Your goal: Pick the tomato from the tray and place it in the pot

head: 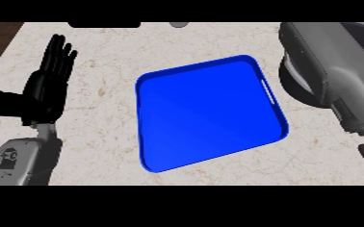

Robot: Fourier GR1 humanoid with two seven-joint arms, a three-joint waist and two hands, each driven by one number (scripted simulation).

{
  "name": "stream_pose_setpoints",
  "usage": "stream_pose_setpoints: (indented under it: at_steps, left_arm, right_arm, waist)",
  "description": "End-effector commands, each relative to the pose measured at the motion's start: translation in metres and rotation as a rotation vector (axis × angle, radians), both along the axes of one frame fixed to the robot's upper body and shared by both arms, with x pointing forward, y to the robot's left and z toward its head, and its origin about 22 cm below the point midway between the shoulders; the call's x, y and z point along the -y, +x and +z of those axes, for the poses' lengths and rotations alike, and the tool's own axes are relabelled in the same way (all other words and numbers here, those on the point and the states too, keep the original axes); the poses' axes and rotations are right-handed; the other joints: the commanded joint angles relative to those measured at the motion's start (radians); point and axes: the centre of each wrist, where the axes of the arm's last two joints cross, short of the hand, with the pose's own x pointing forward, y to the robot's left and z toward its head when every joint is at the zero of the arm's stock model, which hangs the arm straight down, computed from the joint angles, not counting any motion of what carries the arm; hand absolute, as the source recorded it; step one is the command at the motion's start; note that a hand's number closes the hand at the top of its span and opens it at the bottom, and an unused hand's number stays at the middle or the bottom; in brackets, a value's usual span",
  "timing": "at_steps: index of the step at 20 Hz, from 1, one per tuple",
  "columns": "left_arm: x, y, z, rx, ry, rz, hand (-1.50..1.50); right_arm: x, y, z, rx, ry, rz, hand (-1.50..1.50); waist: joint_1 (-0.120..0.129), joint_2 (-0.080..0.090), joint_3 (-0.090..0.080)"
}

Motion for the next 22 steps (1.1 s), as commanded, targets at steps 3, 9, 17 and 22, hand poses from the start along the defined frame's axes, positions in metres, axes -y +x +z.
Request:
stream_pose_setpoints:
  at_steps: [3, 9, 17, 22]
  left_arm:
    - [-0.017, -0.001, -0.023, -0.012, 0.014, 0.039, 0.0]
    - [-0.01, 0.001, -0.013, -0.024, 0.007, 0.032, 0.0]
    - [0.007, -0.004, 0.002, -0.002, 0.007, 0.004, 0.0]
    - [0.006, 0.0, 0.003, 0.013, -0.013, 0.003, 0.0]
  right_arm:
    - [0.034, -0.009, -0.013, 0.05, 0.074, -0.132, 1.5]
    - [0.1, -0.036, -0.04, 0.044, 0.087, -0.122, 1.5]
    - [0.17, -0.07, -0.074, 0.03, 0.105, -0.16, 1.5]
    - [0.203, -0.075, -0.086, -0.078, 0.183, -0.171, 1.5]
  waist:
    - [-0.03, -0.003, 0.0]
    - [-0.031, -0.004, 0.001]
    - [0.001, 0.005, 0.002]
    - [0.015, 0.012, 0.002]
